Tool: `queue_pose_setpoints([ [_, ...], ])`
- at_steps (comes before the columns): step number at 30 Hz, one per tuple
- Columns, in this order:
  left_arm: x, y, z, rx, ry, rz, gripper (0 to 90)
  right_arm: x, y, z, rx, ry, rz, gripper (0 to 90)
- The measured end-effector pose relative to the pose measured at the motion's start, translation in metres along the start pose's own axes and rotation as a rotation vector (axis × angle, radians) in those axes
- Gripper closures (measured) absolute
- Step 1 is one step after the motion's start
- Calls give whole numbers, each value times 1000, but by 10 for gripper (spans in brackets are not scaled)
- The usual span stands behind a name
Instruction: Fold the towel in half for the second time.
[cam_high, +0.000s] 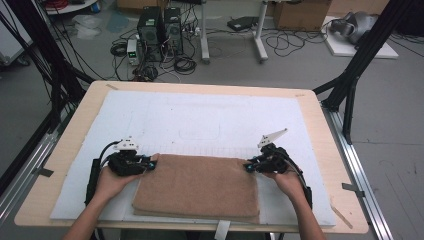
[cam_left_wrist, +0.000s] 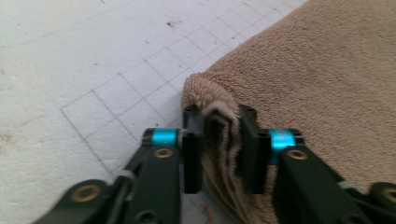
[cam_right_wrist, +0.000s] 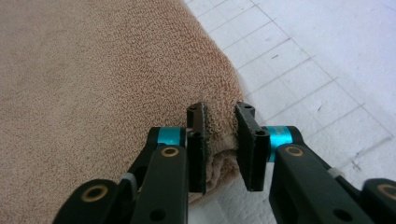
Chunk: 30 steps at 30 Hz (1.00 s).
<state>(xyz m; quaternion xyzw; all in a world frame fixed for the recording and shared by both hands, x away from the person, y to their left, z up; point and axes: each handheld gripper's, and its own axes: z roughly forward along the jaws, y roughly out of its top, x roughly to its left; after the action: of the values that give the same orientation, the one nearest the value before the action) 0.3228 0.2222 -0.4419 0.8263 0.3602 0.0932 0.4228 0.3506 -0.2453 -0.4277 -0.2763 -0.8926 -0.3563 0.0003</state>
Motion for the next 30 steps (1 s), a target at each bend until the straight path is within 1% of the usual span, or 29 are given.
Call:
queue_pose_setpoints([
  [2, -4, 0, -1, -10, 24, 2, 766, 2, 1, -2, -9, -17, -12, 786],
  [3, -5, 1, -3, -24, 40, 4, 772, 3, 2, -4, -16, -23, -12, 787],
  [5, -5, 5, -6, -57, 66, -5, 778, 3, 4, -7, -33, -35, -15, 788],
  [8, -3, 14, -8, -108, 108, -10, 780, -2, 10, -11, -51, -60, -4, 788],
  [9, -2, 18, -7, -111, 117, -13, 781, -4, 14, -12, -60, -67, 1, 788],
  [11, 2, 27, -6, -132, 151, -13, 781, -10, 22, -15, -81, -85, 2, 788],
  [13, 9, 36, -4, -142, 157, -28, 781, -18, 30, -17, -95, -95, 14, 788],
  [16, 20, 52, 1, -145, 187, -27, 781, -32, 44, -19, -101, -113, 22, 788],
  [17, 24, 58, 2, -154, 195, -37, 782, -36, 49, -19, -101, -122, 21, 788],
  [18, 28, 64, 4, -159, 203, -46, 783, -40, 55, -19, -102, -131, 23, 788],
  [19, 32, 70, 5, -163, 211, -47, 784, -44, 60, -20, -110, -145, 24, 788],
  [20, 35, 76, 6, -173, 220, -53, 784, -48, 65, -20, -111, -149, 36, 788],
  [22, 42, 87, 9, -186, 223, -60, 784, -57, 74, -19, -113, -183, 31, 788],
  [23, 46, 92, 12, -194, 222, -68, 784, -62, 79, -19, -110, -193, 40, 786],
  [24, 50, 95, 15, -188, 226, -76, 781, -67, 83, -20, -115, -215, 43, 774],
  [25, 54, 98, 18, -173, 240, -79, 763, -72, 88, -20, -129, -246, 38, 726],
  [26, 57, 97, 21, -168, 259, -90, 708, -76, 91, -19, -141, -280, 42, 647],
  [27, 60, 95, 23, -157, 253, -107, 665, -81, 92, -18, -146, -310, 52, 610],
  [28, 62, 92, 24, -133, 254, -119, 636, -85, 92, -17, -140, -307, 71, 598],
  [29, 62, 90, 25, -103, 250, -122, 602, -87, 91, -16, -142, -304, 85, 587],
  [30, 62, 87, 25, -77, 233, -119, 570, -88, 89, -15, -130, -293, 97, 568],
])
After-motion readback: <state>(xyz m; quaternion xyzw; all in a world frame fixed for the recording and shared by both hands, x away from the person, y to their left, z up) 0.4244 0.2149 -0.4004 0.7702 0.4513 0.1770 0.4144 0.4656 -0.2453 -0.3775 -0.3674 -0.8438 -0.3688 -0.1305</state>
